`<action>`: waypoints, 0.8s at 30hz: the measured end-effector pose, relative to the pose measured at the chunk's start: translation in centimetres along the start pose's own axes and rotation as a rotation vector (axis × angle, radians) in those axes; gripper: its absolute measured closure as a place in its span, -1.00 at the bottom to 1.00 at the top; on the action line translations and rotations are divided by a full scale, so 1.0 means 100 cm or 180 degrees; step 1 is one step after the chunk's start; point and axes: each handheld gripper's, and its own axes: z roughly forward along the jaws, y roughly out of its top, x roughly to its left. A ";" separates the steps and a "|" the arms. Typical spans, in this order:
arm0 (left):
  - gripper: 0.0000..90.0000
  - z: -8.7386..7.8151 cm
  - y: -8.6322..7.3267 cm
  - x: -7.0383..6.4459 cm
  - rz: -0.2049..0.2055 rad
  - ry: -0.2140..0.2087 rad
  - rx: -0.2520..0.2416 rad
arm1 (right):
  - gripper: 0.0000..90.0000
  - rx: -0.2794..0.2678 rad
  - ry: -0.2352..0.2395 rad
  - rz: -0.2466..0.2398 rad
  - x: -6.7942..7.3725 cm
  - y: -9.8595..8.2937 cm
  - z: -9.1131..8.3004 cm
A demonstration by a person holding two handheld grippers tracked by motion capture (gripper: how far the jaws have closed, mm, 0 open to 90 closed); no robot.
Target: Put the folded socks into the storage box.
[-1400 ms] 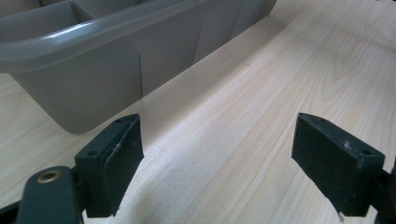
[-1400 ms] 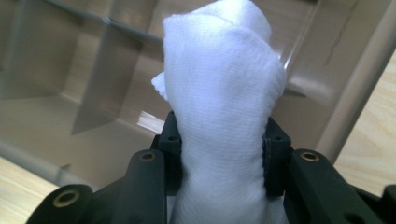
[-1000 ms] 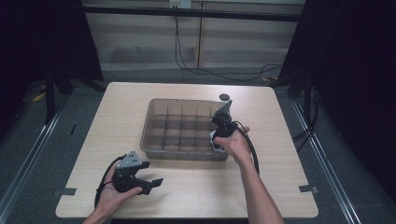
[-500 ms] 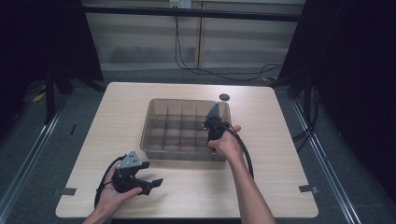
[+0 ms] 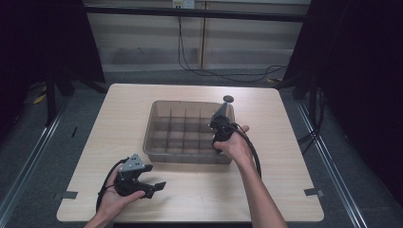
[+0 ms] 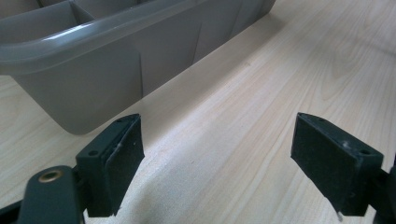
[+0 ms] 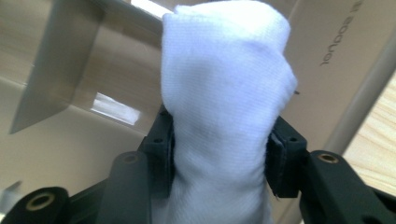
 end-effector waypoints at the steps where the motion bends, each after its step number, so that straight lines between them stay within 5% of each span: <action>1: -0.63 0.000 0.000 0.000 0.0001 0.0000 0.0000 | 0.03 -0.0020 0.0009 0.0002 0.000 -0.001 -0.002; 7: -0.62 0.000 0.000 0.000 0.0005 -0.0005 -0.0002 | -0.18 -0.0188 0.0056 -0.0047 0.000 -0.003 -0.014; 13: -0.62 0.001 0.000 -0.001 0.0007 -0.0004 0.0003 | -0.25 -0.0333 0.0324 0.0029 -0.012 -0.007 -0.024; 18: -0.62 0.002 0.000 -0.001 0.0025 -0.0007 0.0019 | -0.07 -0.0504 0.0341 0.0122 -0.017 -0.004 -0.035; 24: -0.61 0.002 -0.001 -0.001 0.0017 -0.0024 0.0006 | 0.18 -0.0275 0.0349 0.0122 -0.016 0.001 -0.015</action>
